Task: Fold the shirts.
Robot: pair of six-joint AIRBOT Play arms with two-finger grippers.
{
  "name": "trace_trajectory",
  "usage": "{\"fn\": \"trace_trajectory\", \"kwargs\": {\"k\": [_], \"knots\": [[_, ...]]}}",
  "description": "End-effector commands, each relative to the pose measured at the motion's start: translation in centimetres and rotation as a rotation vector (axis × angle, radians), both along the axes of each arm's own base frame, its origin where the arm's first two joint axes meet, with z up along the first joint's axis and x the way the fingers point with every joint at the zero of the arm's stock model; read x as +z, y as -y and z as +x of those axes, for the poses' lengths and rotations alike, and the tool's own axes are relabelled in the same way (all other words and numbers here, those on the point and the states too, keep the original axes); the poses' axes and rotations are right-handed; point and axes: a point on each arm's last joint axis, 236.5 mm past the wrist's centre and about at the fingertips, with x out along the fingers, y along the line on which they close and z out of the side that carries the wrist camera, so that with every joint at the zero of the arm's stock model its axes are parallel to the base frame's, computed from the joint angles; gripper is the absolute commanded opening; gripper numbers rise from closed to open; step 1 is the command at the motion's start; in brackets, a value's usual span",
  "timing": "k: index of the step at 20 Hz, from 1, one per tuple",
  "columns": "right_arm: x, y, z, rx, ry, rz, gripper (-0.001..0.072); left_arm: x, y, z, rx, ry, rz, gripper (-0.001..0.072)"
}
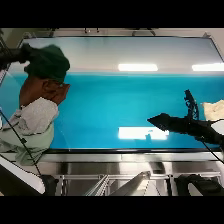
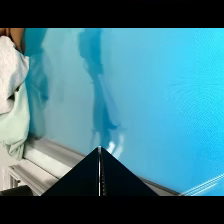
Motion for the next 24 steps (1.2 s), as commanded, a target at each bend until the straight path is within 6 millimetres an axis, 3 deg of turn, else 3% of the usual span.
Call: {"fn": "trace_trajectory", "kwargs": {"k": [1, 3, 5, 8, 9, 10, 11, 12, 13, 15, 18, 21, 24], "knots": [[-0.1, 0.0, 0.0, 0.004, 0.002, -0.004, 0.0021, 16.4, 8.5, -7.8, -0.292, 0.304, -0.239, 0.0017], [-0.3, 0.1, -0.2, 0.011, 0.001, -0.019, 0.0021, 18.5, 14.3, -13.4, -0.493, 0.294, -0.204, 0.0017], [-0.5, 0.5, -0.2, 0.037, 0.033, -0.051, 0.0021, 17.1, 18.8, -17.2, -0.612, 0.2, -0.172, 0.0017], [-0.5, 0.3, -0.8, 0.072, 0.03, -0.048, 0.0023, 10.3, 23.5, -19.7, -0.671, -0.007, -0.057, 0.0015], [-0.4, 0.3, -1.2, 0.091, 0.026, -0.044, 0.0123, 7.8, 24.3, -20.2, -0.683, -0.077, -0.011, 0.0017], [-0.4, 0.3, -1.5, 0.099, 0.017, -0.04, 0.0375, 5.3, 24.7, -20.5, -0.681, -0.153, 0.031, 0.0132], [-0.4, 0.2, -1.7, 0.107, 0.01, -0.035, 0.05, 3.1, 24.6, -20.6, -0.666, -0.219, 0.074, 0.0404], [-0.4, 0.2, -2.0, 0.116, 0.003, -0.031, 0.05, 1.6, 24.3, -20.6, -0.649, -0.264, 0.108, 0.0605], [-0.5, 0.1, -2.1, 0.12, 0.0, -0.03, 0.0501, 0.1, 23.6, -20.7, -0.626, -0.323, 0.137, 0.0718], [-1.0, 0.2, -2.1, 0.122, -0.017, -0.034, 0.0501, -3.4, 21.1, -21.6, -0.597, -0.454, 0.22, 0.0715], [-3.7, 0.9, -2.4, 0.141, -0.095, -0.082, 0.0501, -8.4, 17.9, -25.1, -0.607, -0.699, 0.271, 0.0712], [-6.8, 0.5, -2.6, 0.173, -0.197, -0.065, 0.05, -13.1, 17.7, -28.0, -0.607, -0.858, 0.208, 0.0711], [-9.1, -1.5, -3.2, 0.237, -0.26, -0.001, 0.0499, -17.8, 18.5, -29.9, -0.583, -0.919, 0.197, 0.0711]]}}
